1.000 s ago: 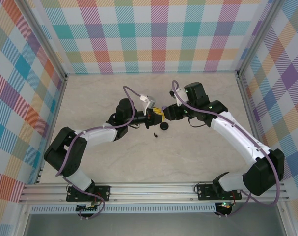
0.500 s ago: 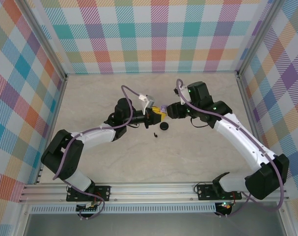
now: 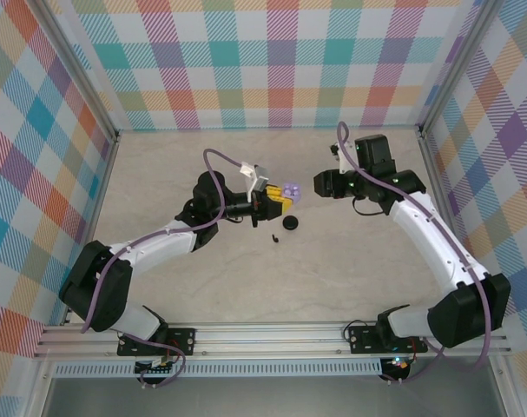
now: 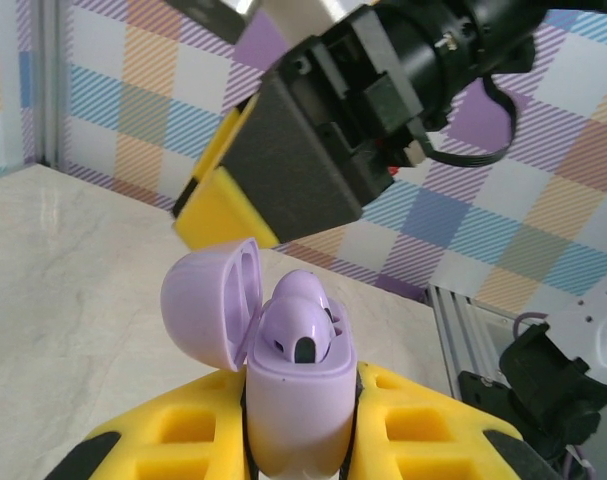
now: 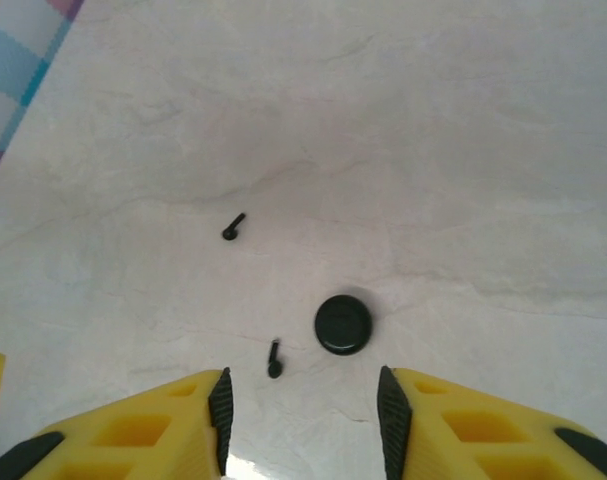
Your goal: Insert the wireless bluetooth earbuds into the charging case
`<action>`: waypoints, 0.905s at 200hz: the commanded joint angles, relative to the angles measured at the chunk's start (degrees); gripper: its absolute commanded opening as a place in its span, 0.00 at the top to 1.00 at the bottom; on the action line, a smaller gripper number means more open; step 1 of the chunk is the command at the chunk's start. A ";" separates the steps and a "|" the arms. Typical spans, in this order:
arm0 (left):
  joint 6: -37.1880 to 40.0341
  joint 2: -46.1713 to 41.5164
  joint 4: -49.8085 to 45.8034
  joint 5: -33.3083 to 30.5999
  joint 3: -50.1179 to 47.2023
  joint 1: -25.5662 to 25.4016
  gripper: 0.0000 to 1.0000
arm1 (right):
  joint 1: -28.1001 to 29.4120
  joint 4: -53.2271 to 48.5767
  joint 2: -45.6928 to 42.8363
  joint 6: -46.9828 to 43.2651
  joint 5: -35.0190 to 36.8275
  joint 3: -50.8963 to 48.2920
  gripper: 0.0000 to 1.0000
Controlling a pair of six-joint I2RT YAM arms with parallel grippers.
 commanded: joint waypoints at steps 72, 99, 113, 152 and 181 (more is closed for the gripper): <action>-0.44 -1.34 2.87 4.13 0.34 -1.38 1.00 | -0.65 4.86 4.26 -1.63 -20.58 1.35 0.65; -0.52 -0.50 2.34 2.93 0.30 -1.37 1.00 | -0.65 6.06 3.11 -2.14 -23.66 0.81 0.65; -0.70 -0.20 2.29 2.40 0.32 -1.38 1.00 | -0.65 6.34 2.15 -2.56 -23.79 0.38 0.65; -0.36 0.41 0.50 -0.16 0.75 -1.33 1.00 | -0.65 5.66 0.94 -3.73 -22.94 -0.14 0.64; -0.44 0.98 -0.90 -1.33 1.35 -1.34 1.00 | -0.68 6.41 -0.06 -3.93 -23.79 -1.16 0.63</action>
